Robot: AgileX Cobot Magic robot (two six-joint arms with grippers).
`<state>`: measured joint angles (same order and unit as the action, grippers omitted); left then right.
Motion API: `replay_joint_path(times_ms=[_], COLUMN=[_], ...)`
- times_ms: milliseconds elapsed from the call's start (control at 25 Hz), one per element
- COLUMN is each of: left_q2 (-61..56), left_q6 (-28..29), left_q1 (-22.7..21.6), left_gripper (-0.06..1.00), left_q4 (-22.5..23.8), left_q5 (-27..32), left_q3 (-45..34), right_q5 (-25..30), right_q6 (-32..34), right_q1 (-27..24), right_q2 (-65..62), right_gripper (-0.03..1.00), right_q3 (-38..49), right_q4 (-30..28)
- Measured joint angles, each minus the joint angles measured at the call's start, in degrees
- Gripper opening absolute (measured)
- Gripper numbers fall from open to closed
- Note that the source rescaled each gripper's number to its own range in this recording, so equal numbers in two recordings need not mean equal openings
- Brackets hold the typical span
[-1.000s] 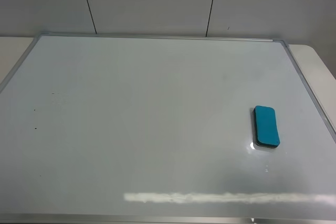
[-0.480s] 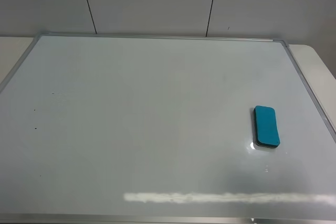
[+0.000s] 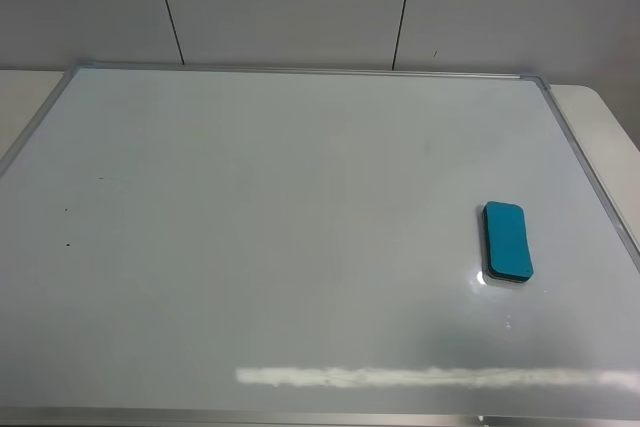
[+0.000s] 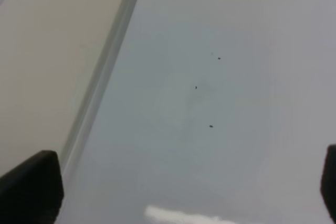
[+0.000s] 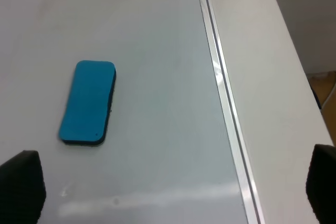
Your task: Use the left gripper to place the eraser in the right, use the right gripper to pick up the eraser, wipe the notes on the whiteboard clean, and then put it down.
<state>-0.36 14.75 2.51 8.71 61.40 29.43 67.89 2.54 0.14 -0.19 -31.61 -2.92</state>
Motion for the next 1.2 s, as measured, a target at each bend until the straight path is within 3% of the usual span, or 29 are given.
replay_joint_path(times_ms=[720, 920, 1200], left_q2=[0.0, 0.0, 0.0], left_q6=[0.0, 0.0, -0.04], left_q1=[0.0, 0.0, 0.0], left_gripper=[1.0, 1.0, 1.0], left_q4=[0.0, 0.0, 0.0], left_q5=[0.0, 0.0, 0.0], left_q3=[0.0, 0.0, 0.0], right_q5=[0.05, 0.0, 0.0], right_q6=[0.37, -3.53, -3.82], right_q1=[0.0, 0.0, 0.0], right_q2=[0.0, 0.0, 0.0], right_gripper=[1.0, 1.0, 1.0], right_q3=[0.0, 0.0, 0.0], right_q4=[0.59, 0.59, 2.55])
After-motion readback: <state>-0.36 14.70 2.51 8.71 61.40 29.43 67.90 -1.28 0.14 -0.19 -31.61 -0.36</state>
